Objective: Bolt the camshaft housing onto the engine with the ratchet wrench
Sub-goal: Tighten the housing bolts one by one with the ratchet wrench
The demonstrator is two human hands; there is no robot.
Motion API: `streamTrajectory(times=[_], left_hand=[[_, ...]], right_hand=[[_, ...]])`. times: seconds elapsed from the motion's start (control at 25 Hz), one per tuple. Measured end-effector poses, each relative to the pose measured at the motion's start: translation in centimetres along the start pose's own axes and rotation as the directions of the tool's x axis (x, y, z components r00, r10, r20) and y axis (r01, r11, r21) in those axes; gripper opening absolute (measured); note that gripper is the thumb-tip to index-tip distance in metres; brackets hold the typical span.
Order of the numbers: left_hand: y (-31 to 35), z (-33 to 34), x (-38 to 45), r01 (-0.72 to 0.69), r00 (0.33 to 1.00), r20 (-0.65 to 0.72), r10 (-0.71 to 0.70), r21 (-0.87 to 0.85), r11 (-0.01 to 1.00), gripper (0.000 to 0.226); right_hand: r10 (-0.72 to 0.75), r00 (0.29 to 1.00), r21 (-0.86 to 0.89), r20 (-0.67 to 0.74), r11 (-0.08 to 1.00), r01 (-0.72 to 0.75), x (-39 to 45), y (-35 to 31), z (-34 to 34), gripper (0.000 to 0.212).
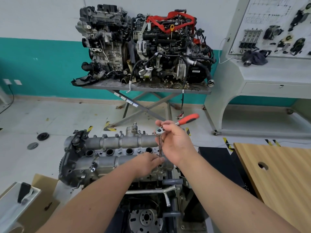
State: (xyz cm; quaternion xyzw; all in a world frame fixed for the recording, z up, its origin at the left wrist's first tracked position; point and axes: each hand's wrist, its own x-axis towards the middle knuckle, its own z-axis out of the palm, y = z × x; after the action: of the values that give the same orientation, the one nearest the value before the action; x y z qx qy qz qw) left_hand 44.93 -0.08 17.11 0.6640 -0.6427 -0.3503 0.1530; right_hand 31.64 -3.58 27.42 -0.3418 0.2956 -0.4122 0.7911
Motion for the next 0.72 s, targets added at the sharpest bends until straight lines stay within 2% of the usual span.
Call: streamTrajectory(times=[0.08,0.12,0.2,0.24,0.28,0.32,0.36,0.4,0.44,0.48,0.52,0.6,0.68,0.72], left_hand=[[0.0,-0.1,0.0,-0.013,1.0,-0.005,0.013,0.012,1.0,0.049],[0.0,-0.1,0.0,-0.017,1.0,-0.009,0.017,0.018,1.0,0.048],[-0.1,0.0,0.1,-0.02,1.0,-0.013,0.021,0.025,0.999,0.044],[-0.2,0.0,0.1,-0.015,1.0,-0.01,0.016,0.023,1.0,0.043],[-0.3,0.1,0.2,-0.008,1.0,-0.002,0.008,0.026,1.0,0.043],[-0.3,0.1,0.2,-0.008,1.0,0.001,0.008,0.028,1.0,0.043],[-0.4,0.2,0.2,-0.016,1.0,0.0,0.016,0.027,1.0,0.04],[-0.4,0.3,0.1,-0.04,0.999,-0.01,0.04,0.005,0.999,0.033],[-0.4,0.5,0.1,-0.076,0.996,-0.037,0.075,-0.021,0.997,0.025],[-0.5,0.5,0.0,-0.098,0.993,-0.067,0.096,-0.036,0.995,0.024],[-0.5,0.4,-0.1,-0.087,0.993,-0.079,0.085,-0.025,0.996,0.028],[-0.4,0.3,-0.2,0.015,0.999,-0.048,-0.016,-0.015,1.0,0.044],[-0.2,0.3,-0.1,0.065,0.997,-0.033,-0.065,-0.017,0.998,0.048],[0.0,0.3,-0.1,0.058,0.998,-0.032,-0.058,-0.02,0.998,0.046]], right_hand=[[-0.134,0.991,0.012,-0.005,0.991,0.134,-0.3,0.9,-0.3,0.027],[-0.187,0.982,-0.056,0.0,0.981,0.187,-0.5,1.4,-0.7,0.025],[-0.312,0.949,-0.315,0.047,0.897,0.311,-1.1,2.2,-2.0,0.027],[-0.392,0.912,-0.468,0.122,0.788,0.401,-1.4,2.5,-2.6,0.029],[-0.482,0.845,-0.604,0.233,0.609,0.514,-1.7,2.6,-3.1,0.032],[-0.56,0.737,-0.682,0.377,0.371,0.631,-1.6,2.6,-3.4,0.035],[-0.58,0.611,-0.688,0.538,0.117,0.716,-1.4,2.4,-3.6,0.037],[-0.532,0.507,-0.649,0.678,-0.111,0.753,-1.0,2.0,-3.4,0.038],[-0.44,0.447,-0.593,0.779,-0.287,0.752,-0.7,1.3,-3.1,0.039],[-0.331,0.432,-0.54,0.839,-0.41,0.735,-0.6,0.6,-2.6,0.038],[-0.223,0.448,-0.496,0.866,-0.499,0.71,-0.5,-0.3,-2.2,0.038],[-0.039,0.543,-0.443,0.839,-0.629,0.639,-0.4,-2.1,-0.9,0.041],[0.011,0.706,-0.503,0.708,-0.694,0.516,0.0,-3.3,1.0,0.036],[-0.012,0.808,-0.62,0.589,-0.648,0.442,0.2,-3.6,1.9,0.033]])
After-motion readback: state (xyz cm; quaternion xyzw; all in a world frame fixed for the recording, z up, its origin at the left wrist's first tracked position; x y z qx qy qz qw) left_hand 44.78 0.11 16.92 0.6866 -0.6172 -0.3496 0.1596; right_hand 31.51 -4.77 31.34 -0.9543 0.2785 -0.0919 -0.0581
